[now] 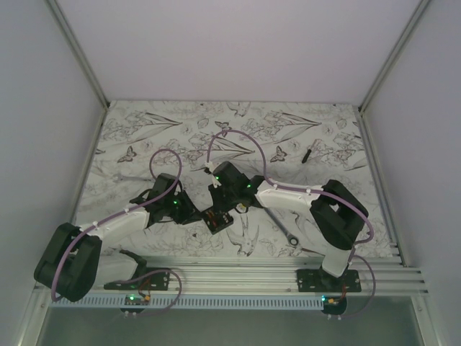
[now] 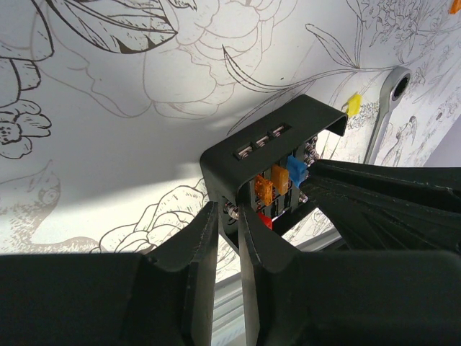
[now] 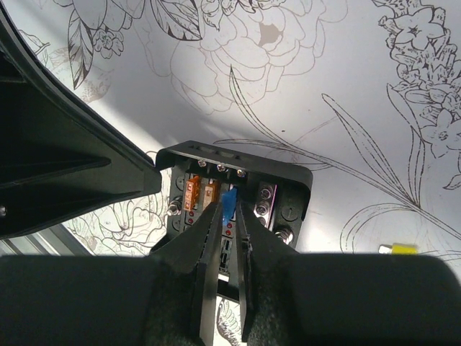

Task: Snap on the fuse box
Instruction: Install the fuse at the fuse box base.

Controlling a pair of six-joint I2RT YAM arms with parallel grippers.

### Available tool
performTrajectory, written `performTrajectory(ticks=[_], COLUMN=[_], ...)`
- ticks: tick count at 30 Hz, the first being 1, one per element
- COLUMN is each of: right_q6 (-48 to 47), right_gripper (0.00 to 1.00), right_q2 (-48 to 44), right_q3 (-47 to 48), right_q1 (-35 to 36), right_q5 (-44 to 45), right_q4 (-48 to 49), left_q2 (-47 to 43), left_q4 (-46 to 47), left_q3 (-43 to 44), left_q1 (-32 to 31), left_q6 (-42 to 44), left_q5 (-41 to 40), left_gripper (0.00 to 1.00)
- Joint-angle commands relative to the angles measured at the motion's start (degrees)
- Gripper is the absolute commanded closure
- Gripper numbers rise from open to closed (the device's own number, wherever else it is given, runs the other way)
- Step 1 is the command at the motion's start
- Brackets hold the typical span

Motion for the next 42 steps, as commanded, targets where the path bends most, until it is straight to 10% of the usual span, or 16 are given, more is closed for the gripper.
performTrajectory(ticks=[1, 42], right_q6=[0.97, 1.88], right_gripper=[0.82, 1.0], right_q2=[-0.01, 14.11], right_q3=[-0.06, -0.99], right_q1=[-0.27, -2.47], right_q5=[-0.31, 8.67], right_q4=[-0.19, -15.26], left_q2=[-0.41, 0.39], left_q4=[0.37, 0.36], left_q3=[0.64, 1.01], left_q1=[-0.31, -0.4], left_q6=[-0.25, 0.14], left_q5=[0.15, -0.09], left_gripper=[0.8, 0.81])
